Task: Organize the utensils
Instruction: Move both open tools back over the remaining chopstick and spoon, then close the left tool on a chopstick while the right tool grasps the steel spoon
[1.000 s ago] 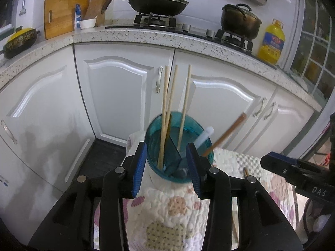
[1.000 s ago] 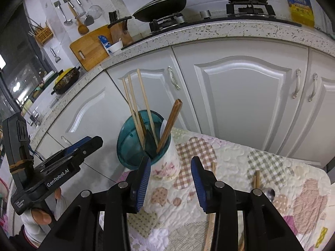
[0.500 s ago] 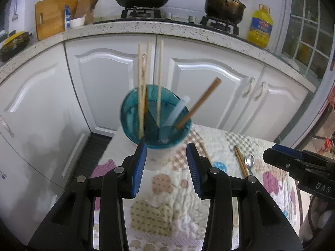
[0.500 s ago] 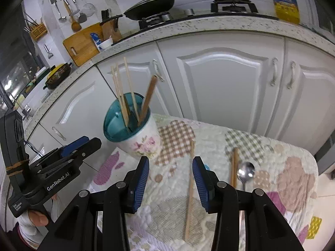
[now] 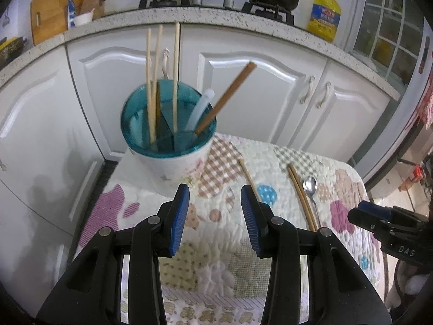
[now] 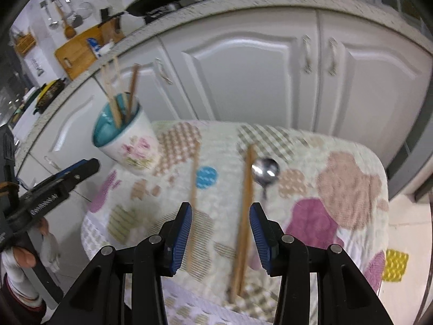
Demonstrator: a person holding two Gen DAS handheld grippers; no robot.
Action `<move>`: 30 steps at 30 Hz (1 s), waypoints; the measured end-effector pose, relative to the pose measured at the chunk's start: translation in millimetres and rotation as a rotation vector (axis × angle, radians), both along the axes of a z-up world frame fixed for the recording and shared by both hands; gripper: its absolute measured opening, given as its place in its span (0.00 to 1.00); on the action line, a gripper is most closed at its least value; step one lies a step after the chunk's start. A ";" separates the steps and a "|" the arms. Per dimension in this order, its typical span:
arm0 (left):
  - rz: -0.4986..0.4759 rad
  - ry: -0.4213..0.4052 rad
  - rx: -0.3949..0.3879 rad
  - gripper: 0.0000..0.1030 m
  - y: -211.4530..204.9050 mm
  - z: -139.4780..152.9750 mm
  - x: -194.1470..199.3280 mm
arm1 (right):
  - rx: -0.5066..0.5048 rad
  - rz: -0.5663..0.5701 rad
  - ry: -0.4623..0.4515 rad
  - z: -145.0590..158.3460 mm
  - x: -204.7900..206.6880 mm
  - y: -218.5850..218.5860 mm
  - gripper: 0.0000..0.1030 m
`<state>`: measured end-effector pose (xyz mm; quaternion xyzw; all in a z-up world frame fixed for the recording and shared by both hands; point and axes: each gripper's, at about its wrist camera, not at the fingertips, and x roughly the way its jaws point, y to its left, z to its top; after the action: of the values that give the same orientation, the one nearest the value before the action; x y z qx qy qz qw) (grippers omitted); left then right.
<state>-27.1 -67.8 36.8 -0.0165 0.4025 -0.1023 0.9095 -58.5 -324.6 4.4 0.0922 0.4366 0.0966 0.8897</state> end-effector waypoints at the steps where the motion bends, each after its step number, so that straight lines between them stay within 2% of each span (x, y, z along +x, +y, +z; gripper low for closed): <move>1: -0.003 0.010 -0.004 0.38 -1.1 -2.6 0.7 | 0.001 -0.013 0.010 -4.5 -0.3 -4.8 0.41; 13: -0.026 0.090 -0.011 0.38 -12.4 -31.8 11.2 | 0.005 -0.068 0.067 -42.0 40.9 -39.3 0.41; 27: -0.061 0.189 -0.027 0.38 -39.8 -64.1 42.9 | -0.027 0.065 0.060 -68.9 111.8 -39.5 0.41; 30: -0.065 0.212 -0.033 0.38 -46.3 -72.9 53.0 | -0.001 0.098 0.059 -75.0 121.0 -40.1 0.34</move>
<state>25.9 -114.1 -36.1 -0.0290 0.4950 -0.1359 0.8577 62.5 -364.7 -70.6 0.0731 0.4665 0.1373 0.8707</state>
